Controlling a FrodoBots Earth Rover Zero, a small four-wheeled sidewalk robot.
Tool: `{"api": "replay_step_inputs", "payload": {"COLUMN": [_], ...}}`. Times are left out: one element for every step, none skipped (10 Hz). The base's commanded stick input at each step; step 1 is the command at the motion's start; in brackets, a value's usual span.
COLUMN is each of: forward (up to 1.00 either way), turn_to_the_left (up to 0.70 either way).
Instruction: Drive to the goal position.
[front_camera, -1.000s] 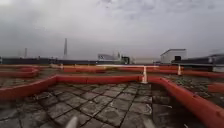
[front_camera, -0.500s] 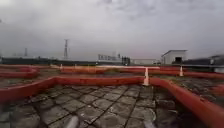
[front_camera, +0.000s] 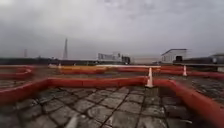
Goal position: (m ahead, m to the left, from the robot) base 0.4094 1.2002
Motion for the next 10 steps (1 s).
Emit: {"api": "replay_step_inputs", "payload": {"forward": [0.7,0.7,0.7,0.7,0.7,0.7,0.7,0.7,0.7,0.42], "turn_to_the_left": [0.0,0.0,0.0,0.0,0.0,0.0,0.0,0.0,0.0,0.0]}}
